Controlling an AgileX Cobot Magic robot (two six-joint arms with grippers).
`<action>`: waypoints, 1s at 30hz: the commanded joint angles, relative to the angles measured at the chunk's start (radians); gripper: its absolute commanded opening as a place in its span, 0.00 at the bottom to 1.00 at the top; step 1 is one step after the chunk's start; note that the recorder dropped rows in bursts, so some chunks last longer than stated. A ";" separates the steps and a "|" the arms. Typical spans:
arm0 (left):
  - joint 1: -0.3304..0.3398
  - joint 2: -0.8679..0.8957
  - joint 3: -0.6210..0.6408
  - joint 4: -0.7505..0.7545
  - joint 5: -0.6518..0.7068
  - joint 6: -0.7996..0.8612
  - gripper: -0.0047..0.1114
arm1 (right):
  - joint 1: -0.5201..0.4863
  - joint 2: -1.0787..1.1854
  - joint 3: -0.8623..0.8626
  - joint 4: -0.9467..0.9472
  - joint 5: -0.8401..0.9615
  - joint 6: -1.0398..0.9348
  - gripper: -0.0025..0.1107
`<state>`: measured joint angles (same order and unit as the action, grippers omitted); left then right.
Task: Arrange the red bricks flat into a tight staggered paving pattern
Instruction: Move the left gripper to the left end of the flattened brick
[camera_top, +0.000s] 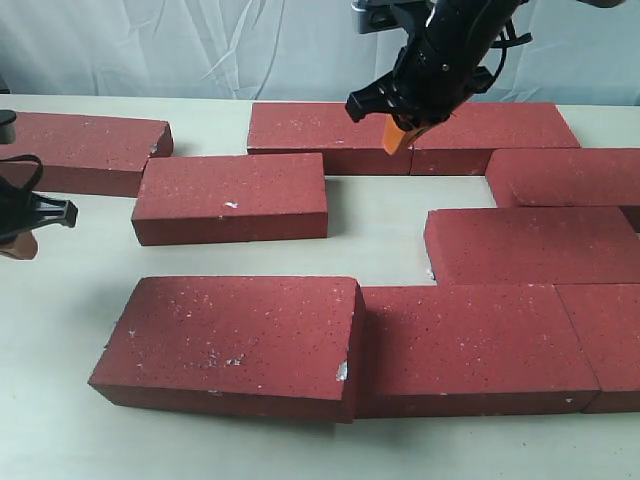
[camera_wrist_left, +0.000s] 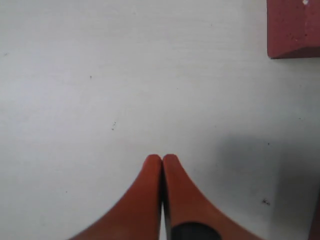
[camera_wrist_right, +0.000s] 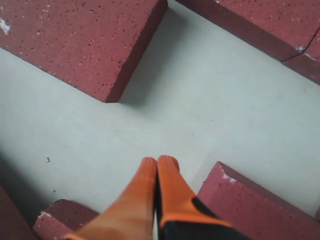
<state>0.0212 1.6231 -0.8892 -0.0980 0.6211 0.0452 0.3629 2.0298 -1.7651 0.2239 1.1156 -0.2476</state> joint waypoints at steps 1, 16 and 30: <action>-0.004 0.041 -0.042 -0.006 -0.003 -0.009 0.04 | -0.002 -0.012 0.014 -0.016 0.000 -0.002 0.02; -0.004 0.053 -0.114 -0.006 -0.032 -0.009 0.04 | -0.002 -0.009 0.018 -0.016 -0.012 -0.002 0.02; -0.004 0.193 -0.181 -0.028 -0.018 -0.009 0.04 | -0.002 -0.009 0.018 -0.016 -0.019 -0.002 0.02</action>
<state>0.0212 1.7917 -1.0460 -0.1100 0.5994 0.0426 0.3629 2.0298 -1.7518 0.2152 1.1057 -0.2476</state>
